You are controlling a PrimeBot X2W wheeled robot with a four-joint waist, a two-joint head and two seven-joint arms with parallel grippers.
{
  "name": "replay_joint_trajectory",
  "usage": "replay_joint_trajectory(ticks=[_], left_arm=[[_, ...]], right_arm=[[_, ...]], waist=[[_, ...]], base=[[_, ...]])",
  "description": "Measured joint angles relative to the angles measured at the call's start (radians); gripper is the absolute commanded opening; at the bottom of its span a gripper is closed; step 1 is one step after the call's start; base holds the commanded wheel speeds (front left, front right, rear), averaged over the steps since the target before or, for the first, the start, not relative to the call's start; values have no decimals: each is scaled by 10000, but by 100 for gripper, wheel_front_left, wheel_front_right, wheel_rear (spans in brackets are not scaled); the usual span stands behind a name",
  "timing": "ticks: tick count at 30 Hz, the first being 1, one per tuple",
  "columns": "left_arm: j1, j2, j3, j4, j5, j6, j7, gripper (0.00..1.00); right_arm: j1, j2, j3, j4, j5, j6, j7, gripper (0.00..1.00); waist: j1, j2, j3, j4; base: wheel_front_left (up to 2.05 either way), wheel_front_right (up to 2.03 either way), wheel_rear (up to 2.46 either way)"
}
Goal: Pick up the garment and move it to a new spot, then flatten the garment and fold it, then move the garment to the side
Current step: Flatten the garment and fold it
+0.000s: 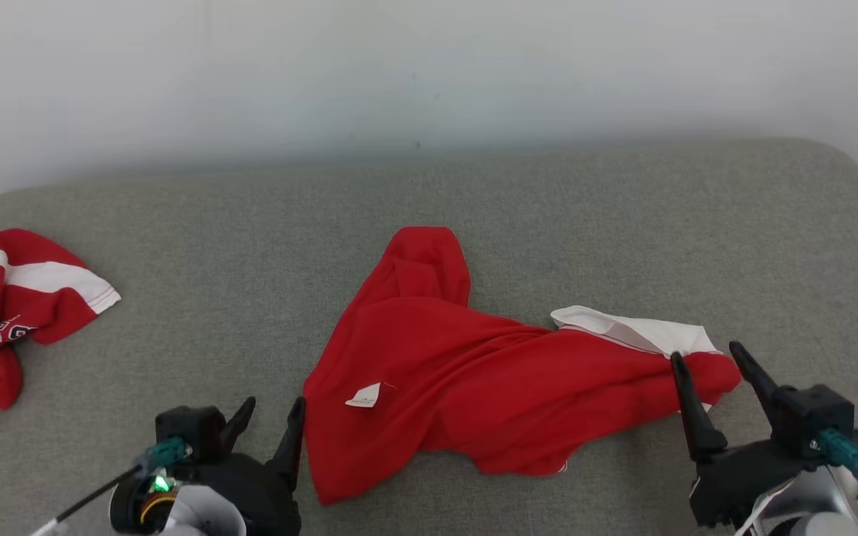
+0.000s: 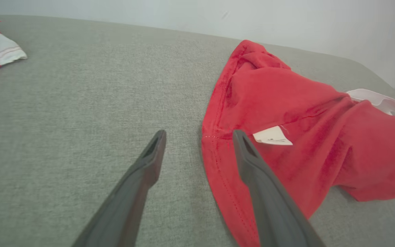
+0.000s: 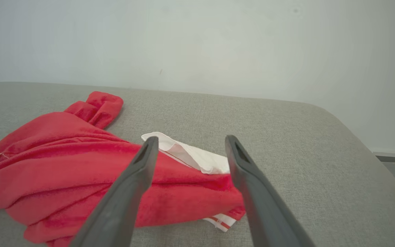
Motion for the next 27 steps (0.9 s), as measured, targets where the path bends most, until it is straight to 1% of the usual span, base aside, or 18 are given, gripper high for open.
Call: replay_joint_trajectory(ticks=[4,9,12,15,17,22,23,24,25,26,27], left_arm=[[-740,-38,-198,510,-138,-2,569,100],[-1094,10,-272,1091,-272,38,1129,100],[-1182,98,-290,1264,-272,90,1179,100],[-1334,144,-272,1394,-178,351,1018,100],[-1420,151,-318,1496,-113,437,1020,100],[-1683,217,-621,1776,88,550,1580,100],[-1723,238,-690,1783,136,566,1659,78],[-1758,259,-752,1772,174,564,1745,46],[-1758,259,-752,1772,174,564,1745,46],[-1767,284,-786,1758,194,564,1802,4],[-1766,301,-802,1726,198,566,1810,0]], right_arm=[[-473,-38,90,-12,63,0,-8,100],[-516,107,190,159,107,0,-150,100],[-523,148,198,290,178,0,-278,100],[-557,184,205,355,178,0,-360,100],[-594,176,211,408,196,0,-393,100],[-679,58,366,416,173,0,-393,100],[-718,-6,399,405,171,0,-355,100],[-777,-88,412,385,171,0,-320,100],[-777,-88,412,385,171,0,-320,100],[-858,-169,410,370,159,0,-253,100],[-950,-259,405,353,155,0,-157,100]], waist=[[0,0,386,-151],[0,0,765,-395],[0,0,917,-559],[0,0,1037,-684],[0,0,1097,-741],[-2,-1,1191,-783],[-2,-2,1206,-782],[-2,-2,1223,-780],[-2,-2,1223,-780],[-2,-2,1244,-777],[-2,-2,1267,-775]], base=[[0,0,0],[0,0,0],[0,0,0],[0,0,0],[0,0,0],[0,0,0],[0,0,0],[0,0,0],[0,0,0],[0,0,0],[0,0,0]])
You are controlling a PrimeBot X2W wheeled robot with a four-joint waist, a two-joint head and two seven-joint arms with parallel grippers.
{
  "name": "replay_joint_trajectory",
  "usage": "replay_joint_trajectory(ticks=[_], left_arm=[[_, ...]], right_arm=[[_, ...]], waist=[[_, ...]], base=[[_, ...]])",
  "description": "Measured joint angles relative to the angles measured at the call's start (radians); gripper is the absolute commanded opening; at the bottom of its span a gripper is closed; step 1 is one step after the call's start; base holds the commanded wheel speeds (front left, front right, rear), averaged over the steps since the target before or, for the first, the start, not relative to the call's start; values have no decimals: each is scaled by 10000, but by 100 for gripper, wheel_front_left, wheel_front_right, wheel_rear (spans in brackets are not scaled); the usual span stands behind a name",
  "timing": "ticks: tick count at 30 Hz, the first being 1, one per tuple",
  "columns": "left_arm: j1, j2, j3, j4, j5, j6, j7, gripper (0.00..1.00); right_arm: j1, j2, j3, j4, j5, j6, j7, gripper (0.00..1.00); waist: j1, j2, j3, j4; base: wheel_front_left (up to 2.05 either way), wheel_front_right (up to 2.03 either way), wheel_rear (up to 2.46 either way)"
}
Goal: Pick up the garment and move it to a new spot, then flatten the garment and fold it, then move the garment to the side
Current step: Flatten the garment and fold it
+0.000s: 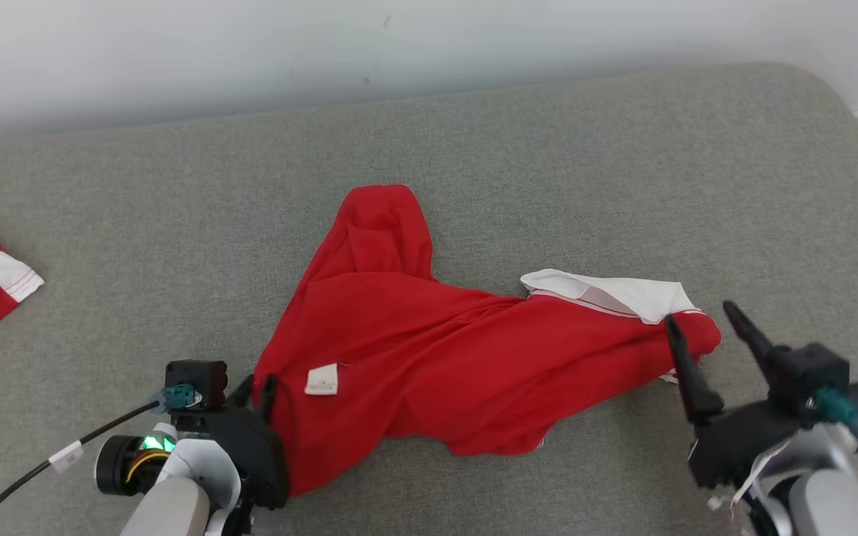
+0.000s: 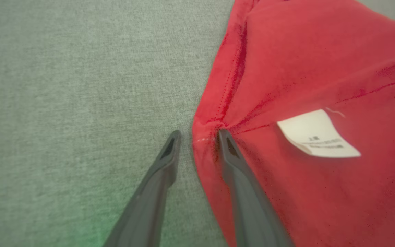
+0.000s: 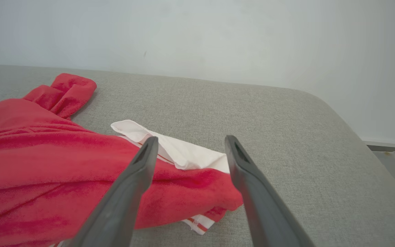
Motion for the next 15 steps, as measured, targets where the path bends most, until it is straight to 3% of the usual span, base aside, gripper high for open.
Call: replay_joint_trajectory(ticks=[11,15], left_arm=[[239,-54,-184,-832,13,215,27,0],[282,-107,-213,-1080,-50,228,17,0]], right_arm=[[-1489,-1315,821,621,174,0,2903,100],[-1789,-1551,1313,857,391,0,3269,100]], waist=[[0,0,381,190],[1,0,529,360]], base=[[0,0,0],[0,0,0]])
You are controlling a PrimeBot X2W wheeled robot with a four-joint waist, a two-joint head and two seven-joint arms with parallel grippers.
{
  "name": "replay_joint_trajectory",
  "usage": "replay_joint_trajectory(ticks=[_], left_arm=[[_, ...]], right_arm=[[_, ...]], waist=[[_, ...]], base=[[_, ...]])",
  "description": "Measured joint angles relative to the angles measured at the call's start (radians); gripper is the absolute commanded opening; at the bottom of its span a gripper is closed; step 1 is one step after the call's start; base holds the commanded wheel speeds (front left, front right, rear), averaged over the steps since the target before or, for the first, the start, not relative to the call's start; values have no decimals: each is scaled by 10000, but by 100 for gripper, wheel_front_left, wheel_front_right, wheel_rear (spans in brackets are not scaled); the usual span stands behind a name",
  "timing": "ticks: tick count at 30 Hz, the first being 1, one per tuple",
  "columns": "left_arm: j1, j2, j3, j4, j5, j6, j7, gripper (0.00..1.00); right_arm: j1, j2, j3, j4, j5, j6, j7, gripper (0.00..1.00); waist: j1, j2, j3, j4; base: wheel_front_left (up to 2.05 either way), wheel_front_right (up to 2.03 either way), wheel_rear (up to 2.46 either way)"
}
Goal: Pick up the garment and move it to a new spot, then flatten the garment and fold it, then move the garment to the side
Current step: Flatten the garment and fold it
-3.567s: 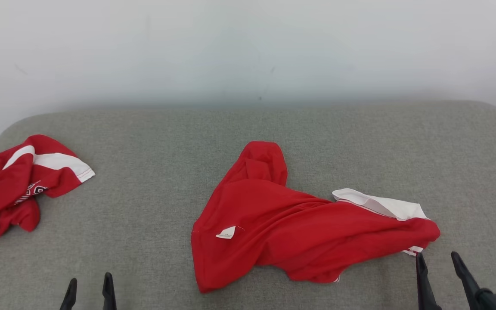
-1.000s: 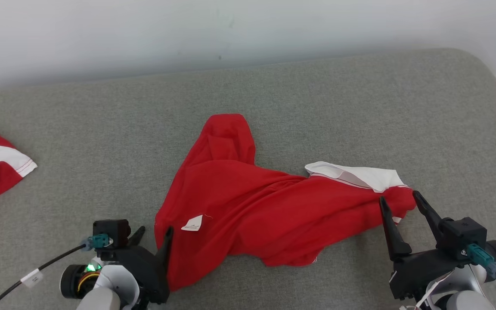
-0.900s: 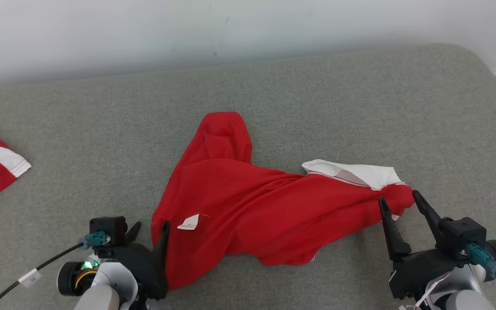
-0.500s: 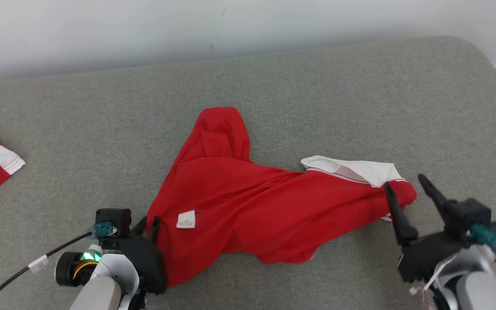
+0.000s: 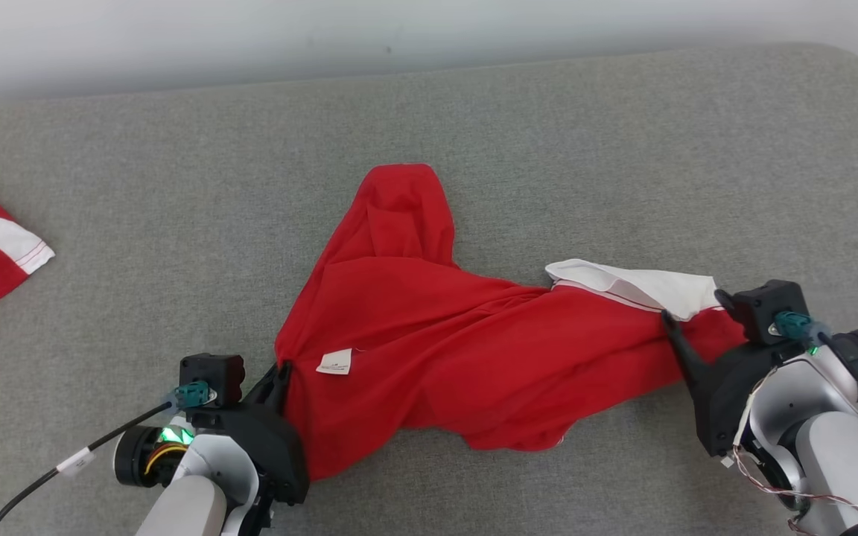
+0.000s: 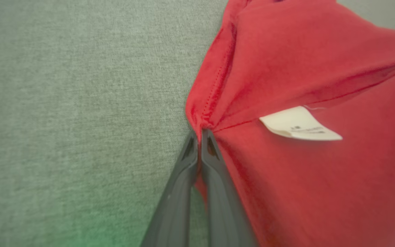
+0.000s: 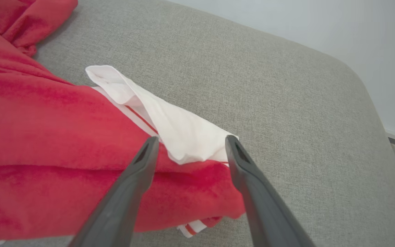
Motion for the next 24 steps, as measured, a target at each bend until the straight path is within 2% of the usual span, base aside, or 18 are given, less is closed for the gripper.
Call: replay_joint_trajectory(ticks=[9,11,12,13,14,24], left_arm=[[36,-33,-42,-173,-111,6,-8,0],[41,-40,-63,-186,-128,6,-31,0],[42,-44,-71,-190,-144,6,-35,0],[46,-50,-77,-192,-163,10,-48,0],[49,-63,-77,-188,-186,29,-90,0],[99,-117,132,-282,-545,-25,-499,0]], right_arm=[[-453,-222,464,846,-23,0,403,100],[-550,-261,500,963,-15,0,401,56],[-585,-268,514,1001,-2,0,399,41],[-599,-272,523,1032,10,0,399,18],[-600,-272,525,1053,46,0,385,1],[-893,-290,128,807,138,0,-134,0]], waist=[[0,1,110,101],[0,0,115,129],[0,0,116,144],[0,1,113,156],[0,1,105,164],[-1,0,-89,118]], base=[[0,0,0],[0,0,0],[0,0,0],[0,0,0],[0,0,0],[0,0,0]])
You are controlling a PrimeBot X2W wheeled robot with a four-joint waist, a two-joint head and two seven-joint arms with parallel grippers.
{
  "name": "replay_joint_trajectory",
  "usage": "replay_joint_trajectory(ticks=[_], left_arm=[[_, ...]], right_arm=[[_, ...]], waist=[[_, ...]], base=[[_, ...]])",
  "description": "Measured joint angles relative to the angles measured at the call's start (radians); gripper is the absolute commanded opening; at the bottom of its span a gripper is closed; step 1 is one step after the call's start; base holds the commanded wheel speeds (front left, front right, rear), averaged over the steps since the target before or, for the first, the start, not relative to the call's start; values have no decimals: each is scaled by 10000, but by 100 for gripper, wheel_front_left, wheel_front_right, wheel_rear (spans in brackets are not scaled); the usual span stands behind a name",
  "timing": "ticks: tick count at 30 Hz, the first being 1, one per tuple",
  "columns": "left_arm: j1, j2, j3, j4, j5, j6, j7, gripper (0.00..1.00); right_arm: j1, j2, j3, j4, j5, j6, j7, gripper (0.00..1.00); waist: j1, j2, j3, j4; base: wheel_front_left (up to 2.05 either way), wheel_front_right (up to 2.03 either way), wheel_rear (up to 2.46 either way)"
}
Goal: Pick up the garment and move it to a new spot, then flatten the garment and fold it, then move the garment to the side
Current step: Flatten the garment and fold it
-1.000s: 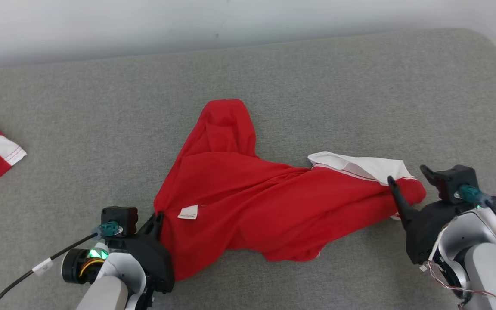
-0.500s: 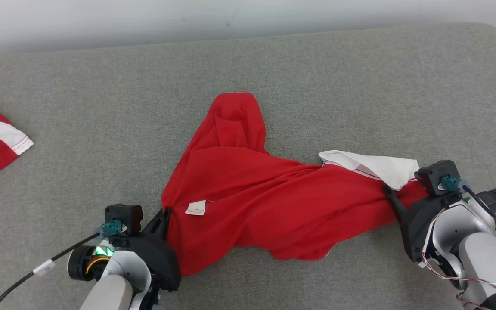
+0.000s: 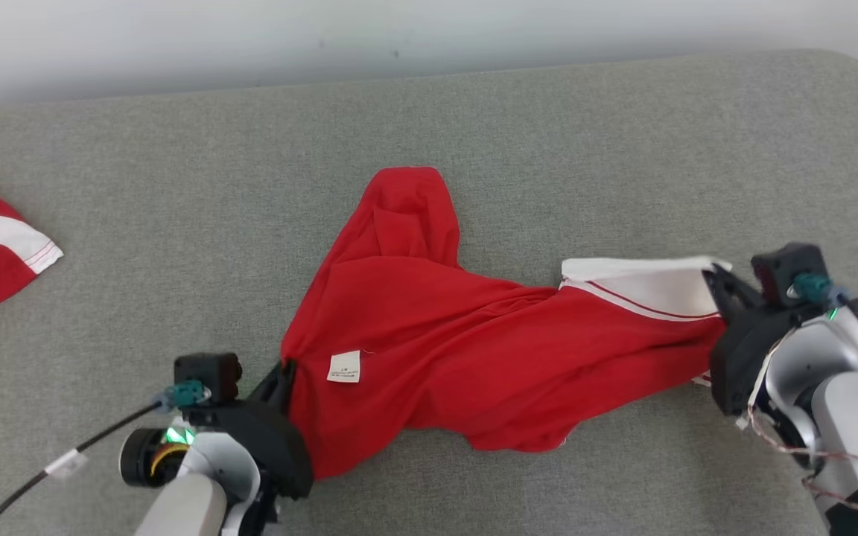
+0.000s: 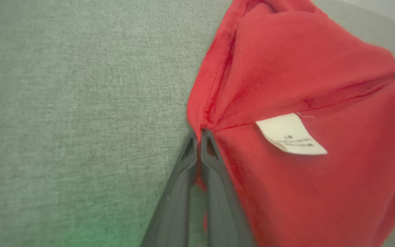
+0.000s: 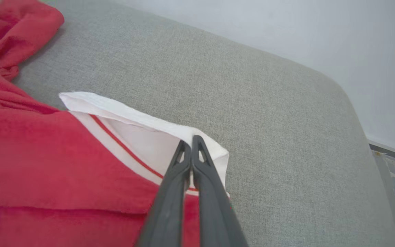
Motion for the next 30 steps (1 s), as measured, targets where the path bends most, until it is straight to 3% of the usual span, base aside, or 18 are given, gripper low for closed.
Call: replay_joint_trajectory(ticks=[4,12,18,21,26,30], left_arm=[[-647,81,257,-244,-330,-174,-115,0],[-3122,915,485,-834,-286,-441,272,0],[-5484,462,1618,-1014,-1988,-562,464,0],[-6821,150,2477,-830,-2876,-150,443,0],[-9081,337,2828,-742,-2462,479,-380,0],[-10667,589,3020,-706,-2151,717,-1020,0]], right_arm=[[-654,-155,12,-314,-36,0,-86,0],[-3215,-878,1143,-385,299,0,-255,0],[-5607,-1394,1553,52,740,0,-729,0],[-6837,-1361,1526,368,941,0,-980,0],[-8977,-644,941,911,1323,0,-1666,0],[-10469,-6,244,1417,1229,0,-2495,0]], waist=[[0,0,110,-65],[1,1,753,-234],[3,1,1612,-319],[2,2,2131,-367],[3,2,3110,-509],[3,3,3900,-691]], base=[[0,0,0],[0,0,0],[0,0,0],[0,0,0],[0,0,0],[0,0,0]])
